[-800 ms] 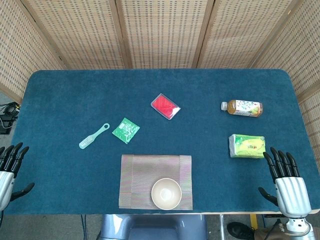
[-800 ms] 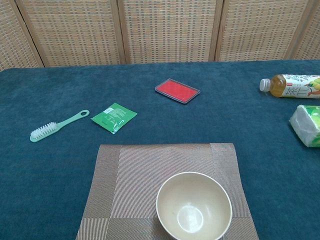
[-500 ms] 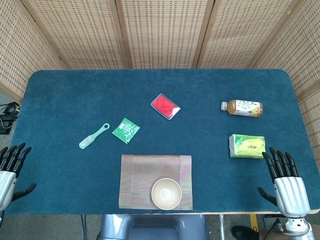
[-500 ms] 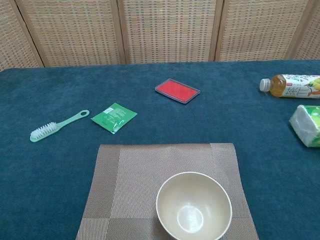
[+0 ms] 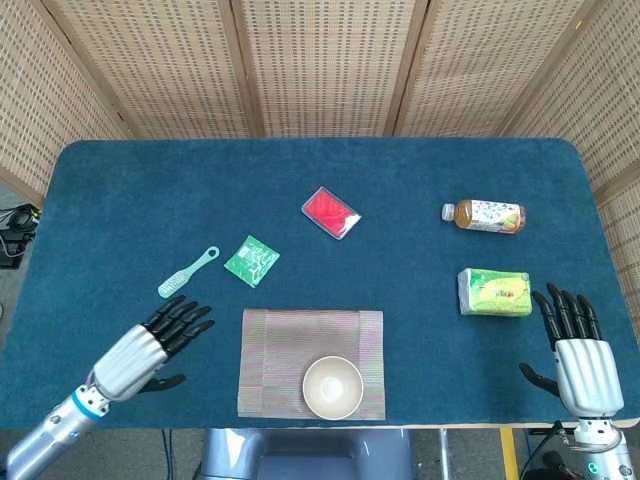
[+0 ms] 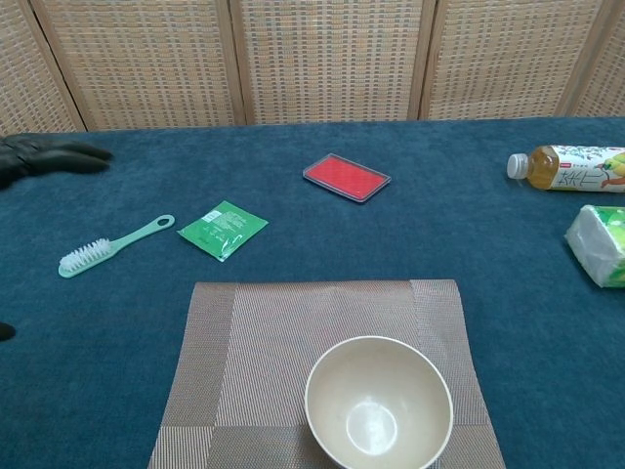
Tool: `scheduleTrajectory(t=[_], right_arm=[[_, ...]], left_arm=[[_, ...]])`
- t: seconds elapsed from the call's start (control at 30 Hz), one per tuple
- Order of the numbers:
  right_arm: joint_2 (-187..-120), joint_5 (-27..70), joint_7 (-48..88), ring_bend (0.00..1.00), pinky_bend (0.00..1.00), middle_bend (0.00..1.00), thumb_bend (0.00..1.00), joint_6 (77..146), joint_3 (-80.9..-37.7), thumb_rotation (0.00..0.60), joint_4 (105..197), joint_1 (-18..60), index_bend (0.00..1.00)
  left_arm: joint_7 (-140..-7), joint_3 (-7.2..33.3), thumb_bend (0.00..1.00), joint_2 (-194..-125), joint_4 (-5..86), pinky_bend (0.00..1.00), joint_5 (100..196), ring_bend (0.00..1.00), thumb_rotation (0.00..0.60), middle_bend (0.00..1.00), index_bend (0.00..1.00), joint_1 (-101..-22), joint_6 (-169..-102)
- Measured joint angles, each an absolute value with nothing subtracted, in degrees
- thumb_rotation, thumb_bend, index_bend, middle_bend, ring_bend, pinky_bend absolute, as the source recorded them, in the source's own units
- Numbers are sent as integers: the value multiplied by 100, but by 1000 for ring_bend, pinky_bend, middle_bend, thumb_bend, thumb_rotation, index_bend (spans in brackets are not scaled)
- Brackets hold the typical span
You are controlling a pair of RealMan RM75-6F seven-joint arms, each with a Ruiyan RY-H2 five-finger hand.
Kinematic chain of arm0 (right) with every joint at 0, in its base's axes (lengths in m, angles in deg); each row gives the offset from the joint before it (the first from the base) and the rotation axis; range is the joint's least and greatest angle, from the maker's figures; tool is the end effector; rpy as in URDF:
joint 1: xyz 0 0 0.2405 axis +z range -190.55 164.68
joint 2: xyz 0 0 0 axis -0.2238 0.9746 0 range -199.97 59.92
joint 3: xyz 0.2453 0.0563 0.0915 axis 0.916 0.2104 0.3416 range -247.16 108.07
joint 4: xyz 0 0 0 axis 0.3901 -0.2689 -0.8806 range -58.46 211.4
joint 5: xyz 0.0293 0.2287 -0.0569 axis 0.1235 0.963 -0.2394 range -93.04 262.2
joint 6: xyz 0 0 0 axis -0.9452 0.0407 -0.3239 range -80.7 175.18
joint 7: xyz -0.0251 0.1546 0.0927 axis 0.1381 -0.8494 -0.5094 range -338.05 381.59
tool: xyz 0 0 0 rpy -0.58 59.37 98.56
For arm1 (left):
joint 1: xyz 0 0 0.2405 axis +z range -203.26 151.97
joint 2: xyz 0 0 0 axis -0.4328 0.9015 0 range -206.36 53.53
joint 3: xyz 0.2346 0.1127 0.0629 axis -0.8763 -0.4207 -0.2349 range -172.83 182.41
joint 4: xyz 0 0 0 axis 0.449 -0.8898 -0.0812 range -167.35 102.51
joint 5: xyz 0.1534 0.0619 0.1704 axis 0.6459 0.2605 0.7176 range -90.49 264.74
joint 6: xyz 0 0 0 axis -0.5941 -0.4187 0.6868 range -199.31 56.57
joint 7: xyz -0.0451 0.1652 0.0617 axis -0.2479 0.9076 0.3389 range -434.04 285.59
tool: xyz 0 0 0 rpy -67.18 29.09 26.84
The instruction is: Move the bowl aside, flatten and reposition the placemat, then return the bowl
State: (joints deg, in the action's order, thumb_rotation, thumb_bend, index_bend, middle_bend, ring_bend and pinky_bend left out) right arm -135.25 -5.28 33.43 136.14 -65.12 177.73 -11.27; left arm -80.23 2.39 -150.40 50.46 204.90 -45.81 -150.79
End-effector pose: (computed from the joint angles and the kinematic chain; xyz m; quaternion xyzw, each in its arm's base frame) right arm -0.2878 -0.2082 0.1320 0.5911 -0.3528 0.4051 0.6016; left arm -0.2207 0.2372 0.0264 -0.7966 -0.2393 -0.4730 0.2907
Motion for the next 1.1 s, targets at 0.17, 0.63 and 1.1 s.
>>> scheduleTrajectory(t=[0.17, 0.63, 1.1], right_arm=[[-13537, -396, 3385, 0, 0, 0, 0, 13542, -6462, 600, 17770, -1083, 0], [-13606, 58, 3480, 0, 0, 0, 0, 13304, -6318, 600, 17671, -954, 0], [-13635, 353, 3500, 0, 0, 0, 0, 13144, -6254, 600, 17598, -859, 0]], left_arm=[[-7758, 257, 0, -15438, 4947, 0, 20678, 0, 600, 0, 88, -5188, -14344], [-7282, 183, 0, -16370, 4675, 0, 20944, 0, 600, 0, 239, -6332, -13205], [-7084, 194, 313, -17276, 4401, 0, 20519, 0, 600, 0, 297, -6982, -12499]])
